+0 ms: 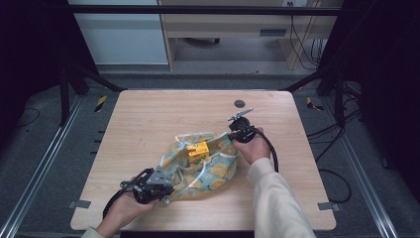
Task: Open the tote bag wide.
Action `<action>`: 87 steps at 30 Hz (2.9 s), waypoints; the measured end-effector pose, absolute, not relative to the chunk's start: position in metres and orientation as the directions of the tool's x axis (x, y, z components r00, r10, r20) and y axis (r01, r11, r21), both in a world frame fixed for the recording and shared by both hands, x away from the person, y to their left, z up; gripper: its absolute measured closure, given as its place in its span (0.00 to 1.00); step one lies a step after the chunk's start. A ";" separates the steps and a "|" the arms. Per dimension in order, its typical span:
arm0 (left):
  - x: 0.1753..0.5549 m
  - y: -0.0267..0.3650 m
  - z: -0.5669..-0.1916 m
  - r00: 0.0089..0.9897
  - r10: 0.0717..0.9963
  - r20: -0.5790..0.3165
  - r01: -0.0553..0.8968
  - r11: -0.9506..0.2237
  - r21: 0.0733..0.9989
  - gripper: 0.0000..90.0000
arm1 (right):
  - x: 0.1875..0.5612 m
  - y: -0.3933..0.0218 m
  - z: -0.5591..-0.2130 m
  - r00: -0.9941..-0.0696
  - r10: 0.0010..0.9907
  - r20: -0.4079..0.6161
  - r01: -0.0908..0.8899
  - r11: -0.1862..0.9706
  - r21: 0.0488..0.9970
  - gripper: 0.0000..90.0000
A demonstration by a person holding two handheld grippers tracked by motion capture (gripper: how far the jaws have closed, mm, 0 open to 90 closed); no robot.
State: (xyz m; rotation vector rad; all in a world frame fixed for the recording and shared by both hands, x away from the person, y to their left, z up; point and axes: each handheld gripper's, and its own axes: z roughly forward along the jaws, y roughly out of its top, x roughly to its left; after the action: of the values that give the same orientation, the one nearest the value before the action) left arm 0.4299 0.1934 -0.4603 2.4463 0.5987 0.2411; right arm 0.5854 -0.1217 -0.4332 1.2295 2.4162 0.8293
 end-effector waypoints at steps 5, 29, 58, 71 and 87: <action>0.429 0.193 -0.462 0.884 0.465 0.033 0.360 -0.726 0.585 0.98 | 0.585 -0.126 -0.441 -0.579 0.816 0.000 0.647 0.459 0.608 0.98; 0.418 0.191 -0.469 0.900 0.434 0.035 0.342 -0.755 0.559 0.97 | 0.588 -0.129 -0.456 -0.562 0.827 -0.013 0.667 0.462 0.585 0.95; 0.414 0.198 -0.434 0.822 0.565 0.070 0.381 -0.637 0.670 0.30 | 0.516 -0.139 -0.383 -0.574 0.817 -0.054 0.509 0.407 0.758 0.15; 0.450 0.204 -0.406 0.811 0.575 0.111 0.379 -0.659 0.650 0.23 | 0.473 -0.135 -0.368 -0.641 0.763 -0.083 0.442 0.455 0.773 0.17; 0.510 0.186 -0.399 0.799 0.578 0.167 0.371 -0.692 0.619 0.26 | 0.461 -0.119 -0.400 -0.680 0.731 -0.056 0.459 0.483 0.746 0.17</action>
State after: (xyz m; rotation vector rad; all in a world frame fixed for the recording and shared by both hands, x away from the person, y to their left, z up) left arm 0.5096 0.1861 -0.3988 2.4057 0.7006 0.4735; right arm 0.4614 -0.1187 -0.3996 0.9964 2.3671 1.0273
